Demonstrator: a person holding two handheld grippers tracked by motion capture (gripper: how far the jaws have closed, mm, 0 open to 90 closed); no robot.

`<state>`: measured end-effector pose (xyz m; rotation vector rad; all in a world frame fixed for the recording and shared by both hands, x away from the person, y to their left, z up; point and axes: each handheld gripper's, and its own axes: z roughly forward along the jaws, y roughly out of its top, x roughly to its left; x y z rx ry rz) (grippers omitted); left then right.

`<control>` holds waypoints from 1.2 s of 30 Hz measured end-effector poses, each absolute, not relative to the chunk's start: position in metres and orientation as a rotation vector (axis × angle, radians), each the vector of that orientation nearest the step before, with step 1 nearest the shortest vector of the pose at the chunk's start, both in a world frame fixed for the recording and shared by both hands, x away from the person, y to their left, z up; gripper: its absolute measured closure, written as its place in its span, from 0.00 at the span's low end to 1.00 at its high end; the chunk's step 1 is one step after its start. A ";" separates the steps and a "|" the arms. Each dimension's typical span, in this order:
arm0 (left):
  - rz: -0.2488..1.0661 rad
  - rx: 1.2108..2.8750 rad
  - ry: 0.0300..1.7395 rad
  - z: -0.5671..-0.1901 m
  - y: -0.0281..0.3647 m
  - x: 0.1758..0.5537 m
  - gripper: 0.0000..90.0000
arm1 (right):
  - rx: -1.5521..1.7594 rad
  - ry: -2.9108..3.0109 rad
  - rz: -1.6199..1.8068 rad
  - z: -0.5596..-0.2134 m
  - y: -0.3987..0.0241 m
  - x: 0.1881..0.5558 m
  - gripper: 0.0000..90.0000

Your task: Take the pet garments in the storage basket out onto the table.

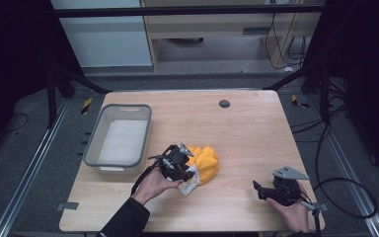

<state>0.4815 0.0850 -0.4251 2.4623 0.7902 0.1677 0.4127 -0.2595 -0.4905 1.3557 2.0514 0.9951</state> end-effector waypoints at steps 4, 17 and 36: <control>0.180 2.448 0.788 -0.424 0.087 0.480 0.64 | 1.360 2.054 0.998 -0.490 -0.259 0.413 0.16; 0.278 2.347 0.767 -0.413 0.113 0.466 0.33 | 1.361 2.054 0.998 -0.490 -0.259 0.413 0.16; 0.364 2.202 0.890 -0.434 0.173 0.433 0.26 | 1.365 2.053 0.985 -0.491 -0.258 0.412 0.14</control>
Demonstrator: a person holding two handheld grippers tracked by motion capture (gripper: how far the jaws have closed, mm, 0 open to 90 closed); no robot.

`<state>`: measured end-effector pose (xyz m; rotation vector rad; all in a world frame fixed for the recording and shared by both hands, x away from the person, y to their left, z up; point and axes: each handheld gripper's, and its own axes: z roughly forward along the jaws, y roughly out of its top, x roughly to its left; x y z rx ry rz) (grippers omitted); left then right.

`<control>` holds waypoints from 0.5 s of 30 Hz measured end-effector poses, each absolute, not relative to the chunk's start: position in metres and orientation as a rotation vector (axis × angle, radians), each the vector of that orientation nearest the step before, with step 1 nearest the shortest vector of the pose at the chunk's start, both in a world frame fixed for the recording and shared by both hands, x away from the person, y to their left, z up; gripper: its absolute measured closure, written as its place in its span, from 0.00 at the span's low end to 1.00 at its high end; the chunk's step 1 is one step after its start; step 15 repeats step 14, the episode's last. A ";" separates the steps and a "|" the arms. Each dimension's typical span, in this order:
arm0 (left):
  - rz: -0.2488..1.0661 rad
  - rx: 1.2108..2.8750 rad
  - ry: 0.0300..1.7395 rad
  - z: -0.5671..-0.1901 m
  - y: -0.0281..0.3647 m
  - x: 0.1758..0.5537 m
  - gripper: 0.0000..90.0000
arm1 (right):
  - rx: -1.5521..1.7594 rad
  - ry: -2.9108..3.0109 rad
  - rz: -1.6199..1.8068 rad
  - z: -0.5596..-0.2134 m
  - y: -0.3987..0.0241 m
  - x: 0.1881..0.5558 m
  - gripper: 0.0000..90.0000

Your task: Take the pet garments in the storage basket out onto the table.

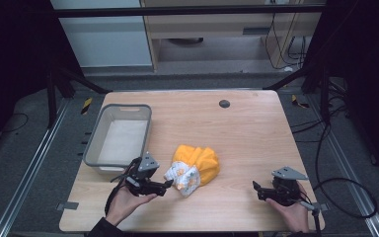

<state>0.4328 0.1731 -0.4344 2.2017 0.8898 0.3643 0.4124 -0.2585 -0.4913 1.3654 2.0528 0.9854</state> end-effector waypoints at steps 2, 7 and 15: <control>0.364 2.189 0.912 -0.442 0.180 0.429 0.27 | 1.368 2.054 0.984 -0.491 -0.259 0.412 0.14; 0.380 2.191 0.961 -0.456 0.195 0.423 0.27 | 1.365 2.062 0.984 -0.492 -0.258 0.412 0.14; 0.406 2.142 1.033 -0.464 0.221 0.412 0.26 | 1.365 2.058 0.980 -0.492 -0.258 0.413 0.13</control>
